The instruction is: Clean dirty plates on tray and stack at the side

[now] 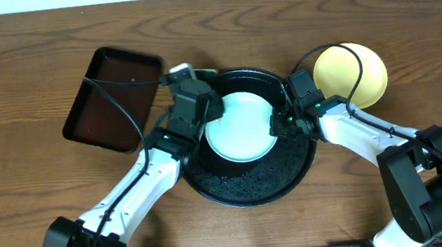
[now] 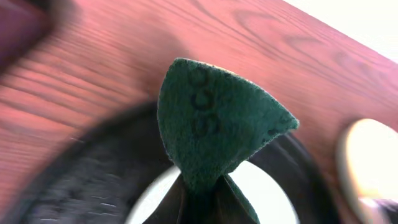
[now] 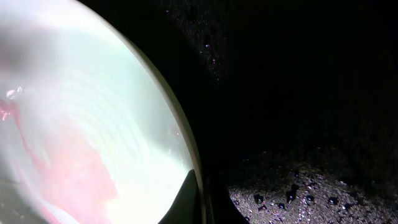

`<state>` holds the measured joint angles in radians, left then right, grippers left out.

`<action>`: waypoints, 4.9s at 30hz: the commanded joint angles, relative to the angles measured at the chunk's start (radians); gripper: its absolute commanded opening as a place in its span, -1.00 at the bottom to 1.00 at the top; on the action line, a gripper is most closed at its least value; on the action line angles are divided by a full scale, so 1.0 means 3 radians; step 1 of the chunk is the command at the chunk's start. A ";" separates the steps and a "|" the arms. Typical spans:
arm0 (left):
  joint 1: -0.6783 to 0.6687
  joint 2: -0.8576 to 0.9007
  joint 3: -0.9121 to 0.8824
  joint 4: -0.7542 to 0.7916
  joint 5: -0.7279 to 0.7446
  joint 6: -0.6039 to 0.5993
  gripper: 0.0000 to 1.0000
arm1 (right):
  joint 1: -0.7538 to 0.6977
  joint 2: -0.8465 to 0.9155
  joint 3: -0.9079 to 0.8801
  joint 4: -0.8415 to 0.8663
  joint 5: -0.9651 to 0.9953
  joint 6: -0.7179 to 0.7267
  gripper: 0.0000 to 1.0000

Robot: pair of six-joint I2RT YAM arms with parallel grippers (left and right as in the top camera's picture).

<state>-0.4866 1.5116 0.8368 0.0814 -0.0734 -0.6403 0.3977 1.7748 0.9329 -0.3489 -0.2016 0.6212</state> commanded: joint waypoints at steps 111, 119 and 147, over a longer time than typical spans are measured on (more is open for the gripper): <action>0.1699 -0.0375 -0.0048 -0.1280 0.0769 0.0336 -0.85 | -0.1324 -0.0085 0.1671 -0.0891 0.0170 -0.0512 -0.98; 0.1699 -0.0375 -0.0048 -0.1280 0.0769 0.0336 -0.85 | -0.2121 -0.0074 0.1550 -0.0890 0.0505 -0.0306 -0.97; 0.1699 -0.0375 -0.0048 -0.1303 0.0768 0.0338 -0.85 | -0.2014 -0.0085 0.0558 -0.0167 -0.0008 -0.0167 -0.33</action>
<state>0.0196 1.4025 0.8307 -0.3092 0.1520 -0.5274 -0.2302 1.7718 1.1027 -0.3882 -0.1398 0.5816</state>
